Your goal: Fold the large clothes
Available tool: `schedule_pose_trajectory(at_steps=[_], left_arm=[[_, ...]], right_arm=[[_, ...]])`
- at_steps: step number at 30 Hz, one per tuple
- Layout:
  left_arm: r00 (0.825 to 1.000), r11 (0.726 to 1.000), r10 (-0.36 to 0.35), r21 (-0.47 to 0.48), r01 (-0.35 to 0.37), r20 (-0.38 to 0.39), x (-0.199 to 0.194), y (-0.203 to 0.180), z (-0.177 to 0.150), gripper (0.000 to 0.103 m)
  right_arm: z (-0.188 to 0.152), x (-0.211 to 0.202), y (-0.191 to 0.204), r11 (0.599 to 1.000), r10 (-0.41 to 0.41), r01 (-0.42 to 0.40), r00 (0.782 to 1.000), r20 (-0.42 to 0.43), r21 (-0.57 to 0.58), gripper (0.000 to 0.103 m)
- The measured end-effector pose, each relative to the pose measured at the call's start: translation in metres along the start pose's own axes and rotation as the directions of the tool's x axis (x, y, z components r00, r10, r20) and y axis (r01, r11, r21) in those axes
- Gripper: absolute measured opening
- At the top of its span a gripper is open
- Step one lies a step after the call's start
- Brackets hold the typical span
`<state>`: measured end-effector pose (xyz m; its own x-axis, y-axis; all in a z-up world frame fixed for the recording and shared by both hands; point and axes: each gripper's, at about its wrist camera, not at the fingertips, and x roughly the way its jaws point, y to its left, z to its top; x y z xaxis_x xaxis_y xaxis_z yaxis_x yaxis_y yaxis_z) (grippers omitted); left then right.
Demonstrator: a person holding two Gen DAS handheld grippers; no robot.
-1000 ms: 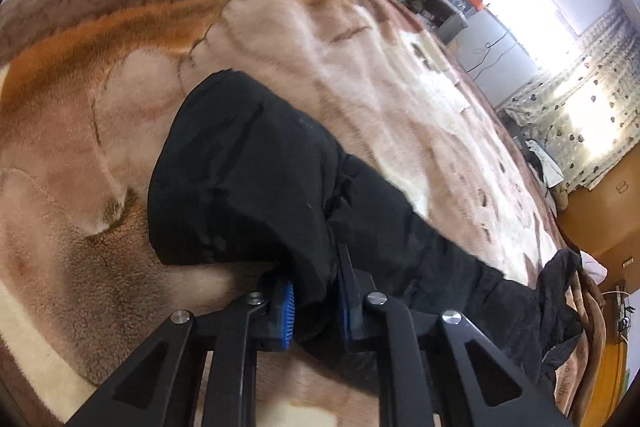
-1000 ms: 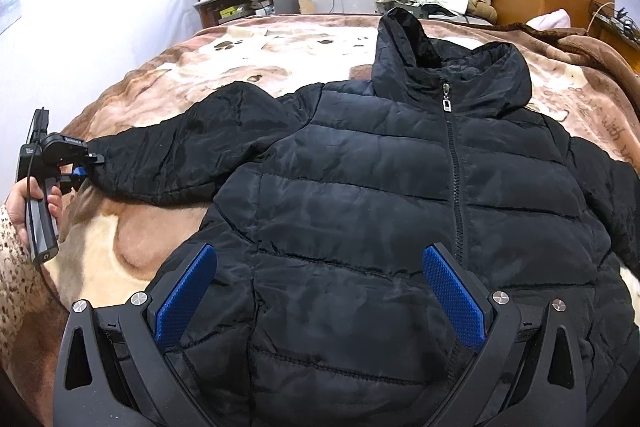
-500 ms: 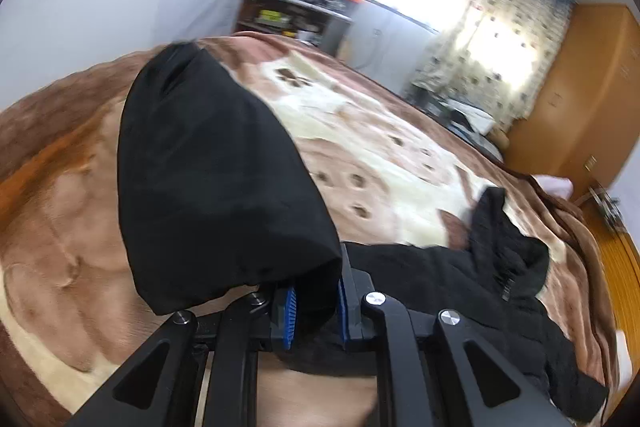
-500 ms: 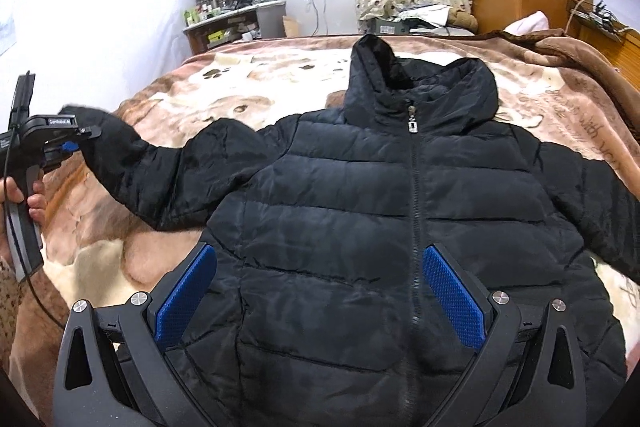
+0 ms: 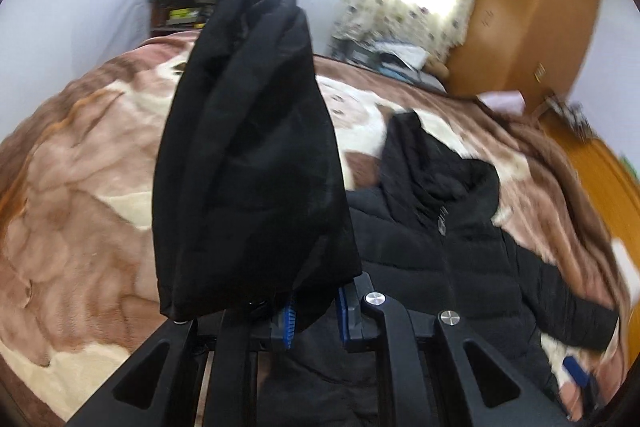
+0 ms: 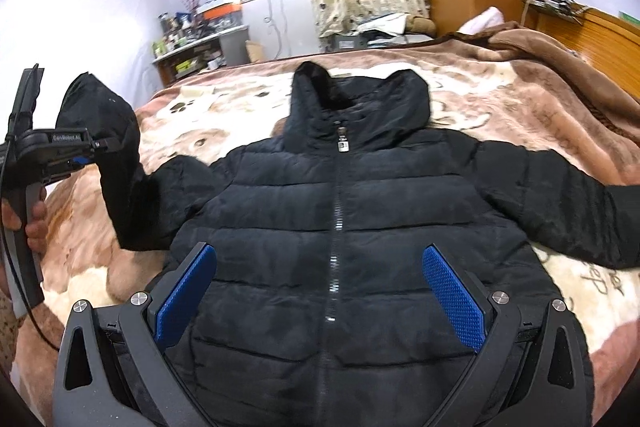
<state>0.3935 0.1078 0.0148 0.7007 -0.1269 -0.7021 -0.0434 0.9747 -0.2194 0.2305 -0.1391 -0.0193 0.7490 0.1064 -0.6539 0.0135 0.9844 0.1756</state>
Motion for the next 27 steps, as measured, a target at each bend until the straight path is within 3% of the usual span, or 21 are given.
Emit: schedule_pose_trajectory(at_steps=[6, 15, 18, 20, 22, 27], left_arm=[[0.995, 0.991, 0.001, 0.132, 0.012, -0.096, 0.039, -0.064, -0.027, 0.016], [0.961, 0.973, 0.073, 0.230, -0.010, -0.268, 0.118, -0.089, -0.070, 0.020], [0.954, 0.980, 0.026, 0.195, 0.034, -0.299, 0.124, -0.080, -0.076, 0.032], [0.948, 0.981, -0.044, 0.165, 0.101, -0.316, 0.123, -0.076, -0.076, 0.057], [0.941, 0.976, -0.112, 0.141, 0.163, -0.319, 0.110, -0.067, -0.074, 0.062], [0.940, 0.975, -0.180, 0.075, 0.210, -0.290, 0.071, -0.035, -0.065, 0.070]], right_arm=[[-0.008, -0.002, -0.031, 0.998, -0.032, 0.032, 0.999, -0.014, 0.056, 0.102], [-0.018, 0.009, -0.063, 0.993, -0.084, 0.089, 0.994, -0.062, 0.072, 0.102], [-0.019, 0.017, -0.067, 0.992, -0.093, 0.099, 0.992, -0.083, 0.079, 0.102], [-0.019, 0.022, -0.067, 0.992, -0.087, 0.095, 0.992, -0.091, 0.085, 0.102], [-0.015, 0.030, -0.066, 0.993, -0.070, 0.079, 0.992, -0.100, 0.089, 0.102], [-0.002, 0.066, -0.055, 0.994, 0.032, -0.017, 0.990, -0.141, 0.108, 0.102]])
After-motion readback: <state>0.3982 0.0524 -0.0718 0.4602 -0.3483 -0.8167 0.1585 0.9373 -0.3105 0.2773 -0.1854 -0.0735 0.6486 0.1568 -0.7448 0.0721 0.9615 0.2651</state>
